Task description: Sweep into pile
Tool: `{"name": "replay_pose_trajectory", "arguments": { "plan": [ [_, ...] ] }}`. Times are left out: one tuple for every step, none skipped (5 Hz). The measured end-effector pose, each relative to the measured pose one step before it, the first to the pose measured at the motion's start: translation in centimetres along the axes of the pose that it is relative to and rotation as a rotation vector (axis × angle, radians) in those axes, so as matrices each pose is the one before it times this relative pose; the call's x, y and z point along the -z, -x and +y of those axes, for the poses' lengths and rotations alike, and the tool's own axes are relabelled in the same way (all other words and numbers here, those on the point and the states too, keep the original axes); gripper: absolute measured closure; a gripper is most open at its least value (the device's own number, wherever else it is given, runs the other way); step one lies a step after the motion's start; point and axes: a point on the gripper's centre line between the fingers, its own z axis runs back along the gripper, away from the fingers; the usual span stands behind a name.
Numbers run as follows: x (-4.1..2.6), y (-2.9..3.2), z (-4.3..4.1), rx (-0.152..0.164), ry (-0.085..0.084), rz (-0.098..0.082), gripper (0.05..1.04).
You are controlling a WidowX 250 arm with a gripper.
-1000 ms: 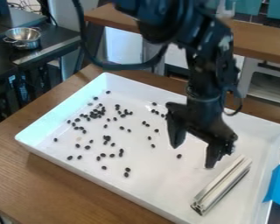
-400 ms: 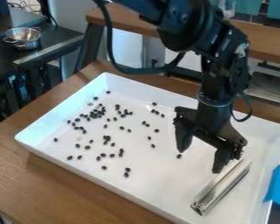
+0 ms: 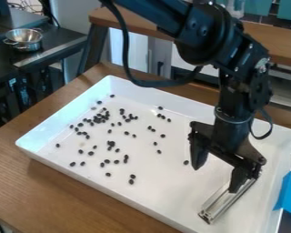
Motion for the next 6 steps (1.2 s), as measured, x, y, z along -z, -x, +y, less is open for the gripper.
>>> {"name": "replay_pose_trajectory", "arguments": {
  "plan": [
    [-0.024, -0.263, -0.597, -0.0051, 0.015, -0.0208, 0.083],
    [0.849, 0.282, -0.579, -0.0026, 0.0102, 0.0192, 0.083],
    [0.538, -0.2, -0.349, 0.0006, 0.0064, 0.0077, 0.083],
    [0.649, -0.15, -0.712, 0.0053, 0.0025, 0.0049, 0.121],
    [0.996, 0.028, 0.134, 0.01, -0.0108, 0.0068, 0.426],
    [0.169, -0.009, 0.104, 0.0046, -0.0063, -0.0031, 0.69]
  ]
}}
